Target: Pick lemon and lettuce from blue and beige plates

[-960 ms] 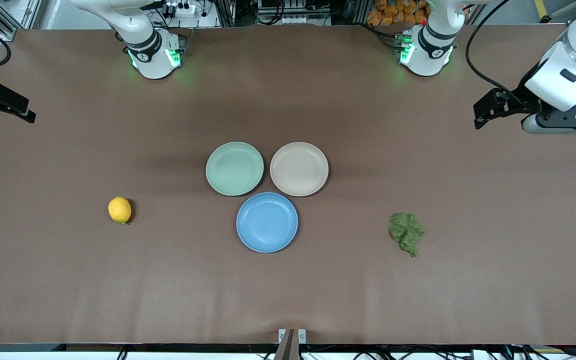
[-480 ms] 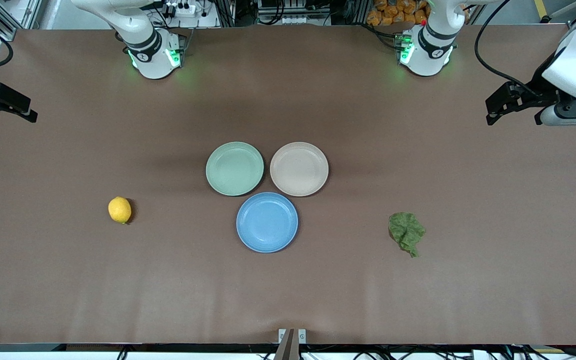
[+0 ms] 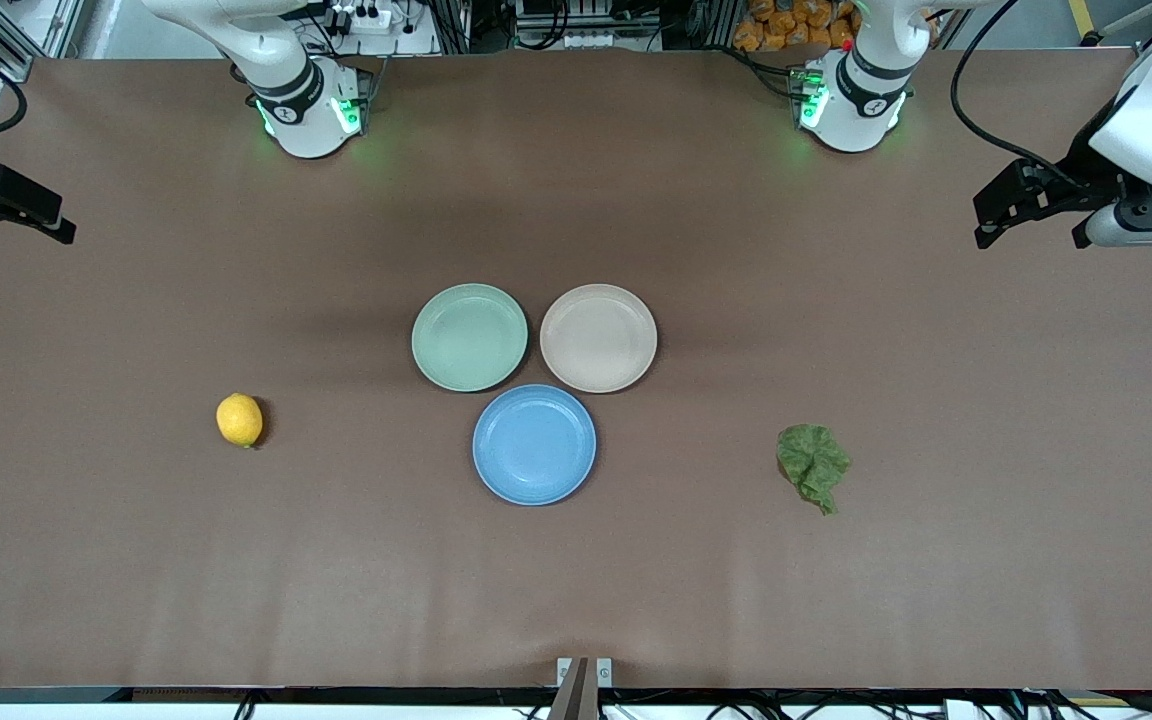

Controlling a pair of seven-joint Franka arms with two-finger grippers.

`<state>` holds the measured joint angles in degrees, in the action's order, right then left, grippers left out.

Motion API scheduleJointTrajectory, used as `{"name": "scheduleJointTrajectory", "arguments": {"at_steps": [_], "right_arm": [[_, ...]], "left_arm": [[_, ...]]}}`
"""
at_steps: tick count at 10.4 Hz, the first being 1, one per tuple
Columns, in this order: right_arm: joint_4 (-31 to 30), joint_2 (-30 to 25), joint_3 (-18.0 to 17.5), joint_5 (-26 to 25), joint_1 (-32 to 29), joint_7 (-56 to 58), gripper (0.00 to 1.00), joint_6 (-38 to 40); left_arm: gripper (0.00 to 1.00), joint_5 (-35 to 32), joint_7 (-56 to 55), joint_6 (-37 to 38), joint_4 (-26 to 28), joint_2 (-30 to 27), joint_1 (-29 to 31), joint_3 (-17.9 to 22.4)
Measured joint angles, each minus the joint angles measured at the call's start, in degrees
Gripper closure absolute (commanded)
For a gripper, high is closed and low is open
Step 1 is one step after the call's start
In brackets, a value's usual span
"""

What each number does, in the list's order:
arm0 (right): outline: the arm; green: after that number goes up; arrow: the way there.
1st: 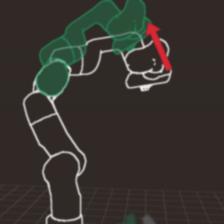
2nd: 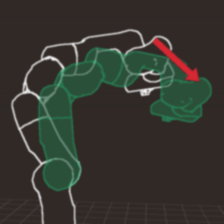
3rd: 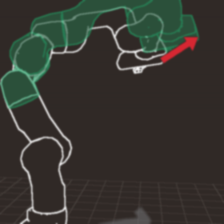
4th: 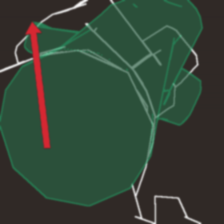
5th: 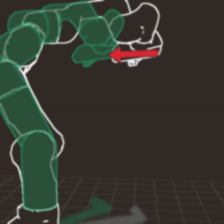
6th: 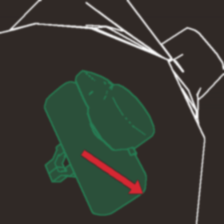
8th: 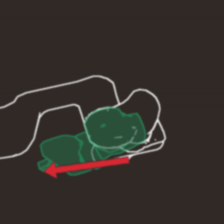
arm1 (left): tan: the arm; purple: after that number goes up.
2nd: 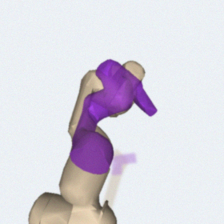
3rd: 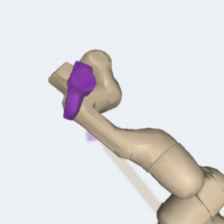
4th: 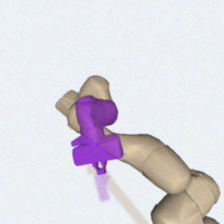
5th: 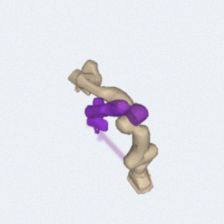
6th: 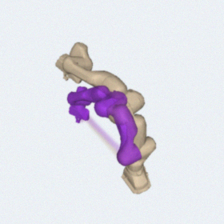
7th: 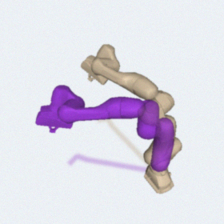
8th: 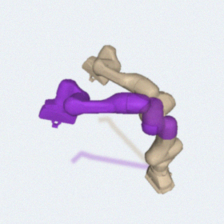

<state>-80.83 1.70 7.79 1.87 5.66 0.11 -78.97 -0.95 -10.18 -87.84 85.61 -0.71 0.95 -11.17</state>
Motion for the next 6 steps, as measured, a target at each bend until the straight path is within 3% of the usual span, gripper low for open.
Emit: {"name": "scheduleJointTrajectory", "arguments": {"at_steps": [2,6], "right_arm": [[0.00,0.00,0.00,0.00,0.00,0.00,0.00,0.01],[0.00,0.00,0.00,0.00,0.00,0.00,0.00,0.04]], "left_arm": [[0.00,0.00,0.00,0.00,-0.01,0.00,1.93,-2.18],[0.00,0.00,0.00,0.00,-0.01,0.00,2.10,-2.54]]}}
